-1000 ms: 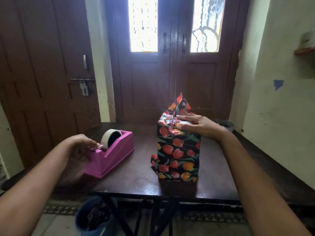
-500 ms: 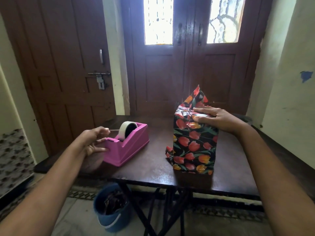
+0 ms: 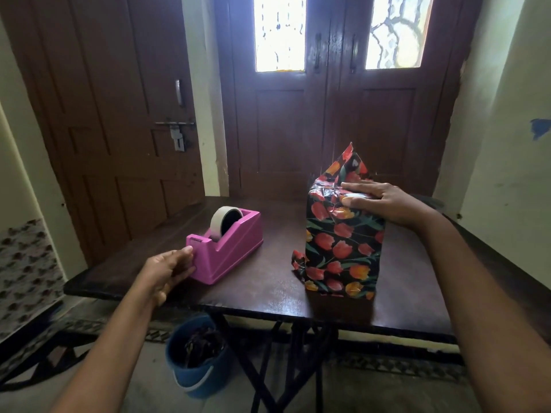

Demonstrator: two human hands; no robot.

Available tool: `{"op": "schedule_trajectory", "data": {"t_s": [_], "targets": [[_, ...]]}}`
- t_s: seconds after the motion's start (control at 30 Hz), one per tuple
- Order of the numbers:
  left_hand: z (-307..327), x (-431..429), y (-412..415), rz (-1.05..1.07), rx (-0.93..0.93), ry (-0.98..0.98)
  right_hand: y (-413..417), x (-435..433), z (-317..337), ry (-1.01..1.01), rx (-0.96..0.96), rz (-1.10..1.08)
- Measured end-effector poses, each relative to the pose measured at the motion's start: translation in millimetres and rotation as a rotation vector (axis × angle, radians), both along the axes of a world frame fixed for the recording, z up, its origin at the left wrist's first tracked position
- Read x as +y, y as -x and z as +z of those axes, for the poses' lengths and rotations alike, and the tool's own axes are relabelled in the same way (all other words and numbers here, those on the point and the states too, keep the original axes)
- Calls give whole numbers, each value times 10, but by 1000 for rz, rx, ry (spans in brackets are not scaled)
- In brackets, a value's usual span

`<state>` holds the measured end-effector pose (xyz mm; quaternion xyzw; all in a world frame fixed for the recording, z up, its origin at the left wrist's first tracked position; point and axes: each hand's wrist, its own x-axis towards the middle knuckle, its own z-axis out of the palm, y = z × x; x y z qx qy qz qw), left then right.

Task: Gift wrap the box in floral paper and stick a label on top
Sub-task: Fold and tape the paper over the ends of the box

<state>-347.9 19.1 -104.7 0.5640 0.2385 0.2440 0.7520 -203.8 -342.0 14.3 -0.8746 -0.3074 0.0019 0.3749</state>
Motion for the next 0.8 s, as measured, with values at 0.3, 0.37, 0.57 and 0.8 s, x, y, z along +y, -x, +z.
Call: {"op": "schedule_trajectory", "data": {"t_s": [0.3, 0.37, 0.57, 0.8], "targets": [[-234, 214, 20, 301, 301, -636, -17, -12, -10, 18, -10, -2], [-169, 129, 124, 319, 139, -541, -21, -4, -7, 21, -18, -2], [588, -527, 57, -199, -209, -386, 44, -2, 19, 12, 17, -1], [1400, -1287, -635, -665, -246, -621, 113, 11, 33, 18, -9, 3]]}}
